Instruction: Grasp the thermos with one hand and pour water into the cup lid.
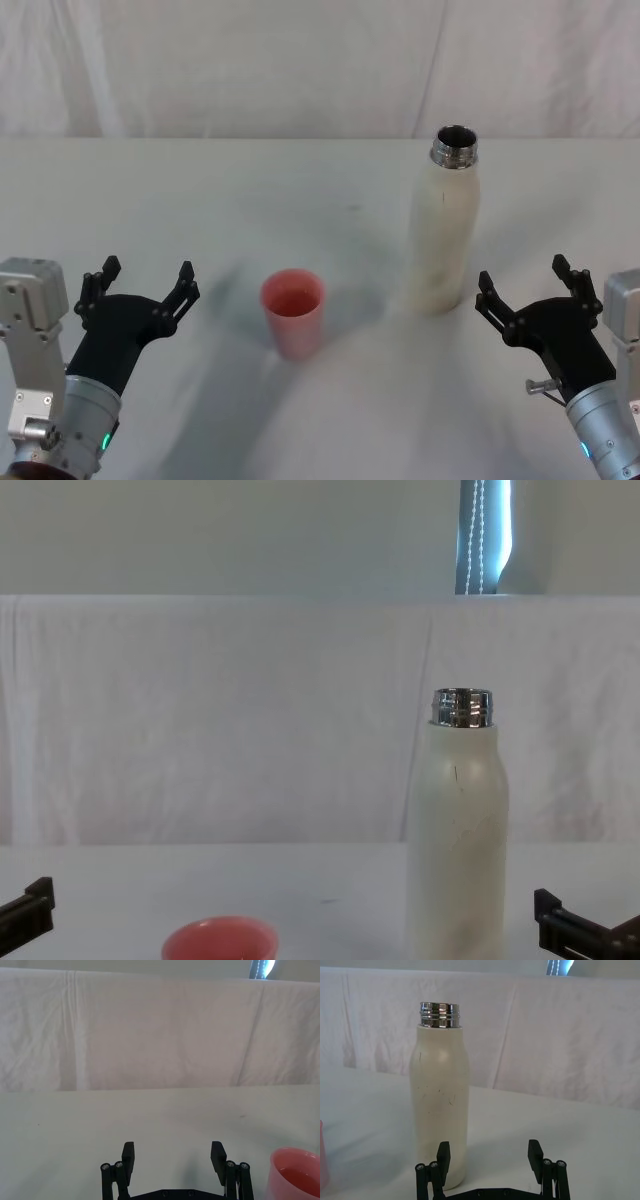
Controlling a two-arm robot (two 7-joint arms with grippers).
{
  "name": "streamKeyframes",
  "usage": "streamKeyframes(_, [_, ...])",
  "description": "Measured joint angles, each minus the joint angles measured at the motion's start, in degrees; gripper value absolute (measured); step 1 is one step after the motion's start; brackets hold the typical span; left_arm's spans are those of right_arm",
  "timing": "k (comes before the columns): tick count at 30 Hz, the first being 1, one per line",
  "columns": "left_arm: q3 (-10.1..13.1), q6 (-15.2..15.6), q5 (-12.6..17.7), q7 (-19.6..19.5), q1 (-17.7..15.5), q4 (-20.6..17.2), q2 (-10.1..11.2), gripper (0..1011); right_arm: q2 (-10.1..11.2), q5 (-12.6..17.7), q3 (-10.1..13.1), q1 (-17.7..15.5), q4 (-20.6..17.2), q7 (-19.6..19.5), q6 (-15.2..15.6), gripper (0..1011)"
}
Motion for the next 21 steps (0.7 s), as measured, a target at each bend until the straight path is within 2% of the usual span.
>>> streamKeyframes(21, [0.0,0.0,0.0,0.0,0.0,0.0,0.0,1001,0.0,0.0,0.0,0.0,0.0,0.0,0.0,1001])
